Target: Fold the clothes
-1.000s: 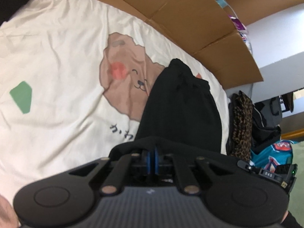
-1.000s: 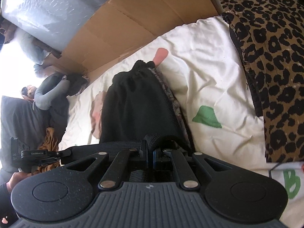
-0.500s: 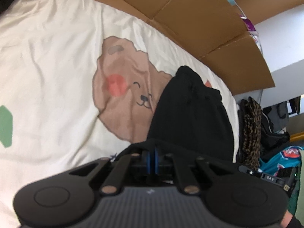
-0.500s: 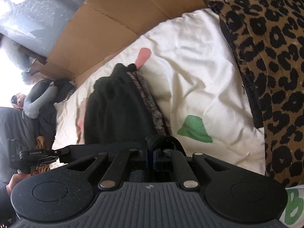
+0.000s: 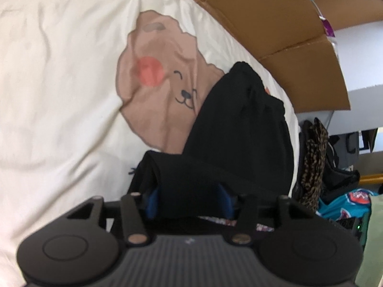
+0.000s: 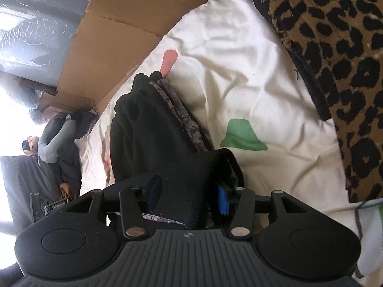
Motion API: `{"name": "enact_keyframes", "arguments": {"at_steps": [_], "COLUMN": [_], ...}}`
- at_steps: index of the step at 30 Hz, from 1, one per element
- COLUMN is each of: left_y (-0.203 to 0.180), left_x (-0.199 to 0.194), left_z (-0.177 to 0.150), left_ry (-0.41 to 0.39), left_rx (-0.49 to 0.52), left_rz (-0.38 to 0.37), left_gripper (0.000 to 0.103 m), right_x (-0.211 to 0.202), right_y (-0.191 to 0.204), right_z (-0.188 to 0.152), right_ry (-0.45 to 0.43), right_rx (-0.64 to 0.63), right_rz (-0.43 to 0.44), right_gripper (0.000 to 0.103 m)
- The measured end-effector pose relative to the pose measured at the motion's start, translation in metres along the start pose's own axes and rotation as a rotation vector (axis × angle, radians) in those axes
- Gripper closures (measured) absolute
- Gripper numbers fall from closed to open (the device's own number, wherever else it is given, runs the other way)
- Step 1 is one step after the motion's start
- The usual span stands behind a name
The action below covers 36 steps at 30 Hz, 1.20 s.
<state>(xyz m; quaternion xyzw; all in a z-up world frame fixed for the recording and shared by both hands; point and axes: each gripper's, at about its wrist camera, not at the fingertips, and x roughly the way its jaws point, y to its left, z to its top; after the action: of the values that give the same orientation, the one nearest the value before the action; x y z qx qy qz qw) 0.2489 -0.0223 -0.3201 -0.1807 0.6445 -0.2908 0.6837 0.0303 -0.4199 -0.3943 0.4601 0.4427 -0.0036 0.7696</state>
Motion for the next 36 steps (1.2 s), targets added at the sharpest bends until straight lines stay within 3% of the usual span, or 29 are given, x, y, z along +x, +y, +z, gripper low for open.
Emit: {"name": "enact_keyframes", "arguments": {"at_steps": [6,12,17,30,36], "left_y": [-0.001,-0.006,-0.009,-0.025,-0.037], "left_x": [-0.001,-0.001,-0.001,-0.017,-0.023], "left_z": [0.011,0.026,0.037,0.055,0.042], "left_ry": [-0.033,-0.046,-0.06,-0.116,-0.082], "left_rx": [-0.012,0.003,0.024,0.067,0.154], "left_rz": [-0.024,-0.023,-0.013,0.014,0.074], "left_gripper": [0.05,0.05,0.05,0.05,0.05], "right_x": [0.003,0.007,0.011,-0.002,-0.009], "right_y": [0.004,0.005,0.007,0.017,0.022], "right_z": [0.015,0.027,0.037,0.051,0.038], "right_ry": [-0.042,-0.046,-0.049,-0.089,-0.064], "right_rx": [0.038,0.038,0.037,-0.014,-0.081], "right_rz": [0.048,0.077,0.101,0.045,-0.027], "right_gripper": [0.04,0.038,0.027,0.021,0.021]}}
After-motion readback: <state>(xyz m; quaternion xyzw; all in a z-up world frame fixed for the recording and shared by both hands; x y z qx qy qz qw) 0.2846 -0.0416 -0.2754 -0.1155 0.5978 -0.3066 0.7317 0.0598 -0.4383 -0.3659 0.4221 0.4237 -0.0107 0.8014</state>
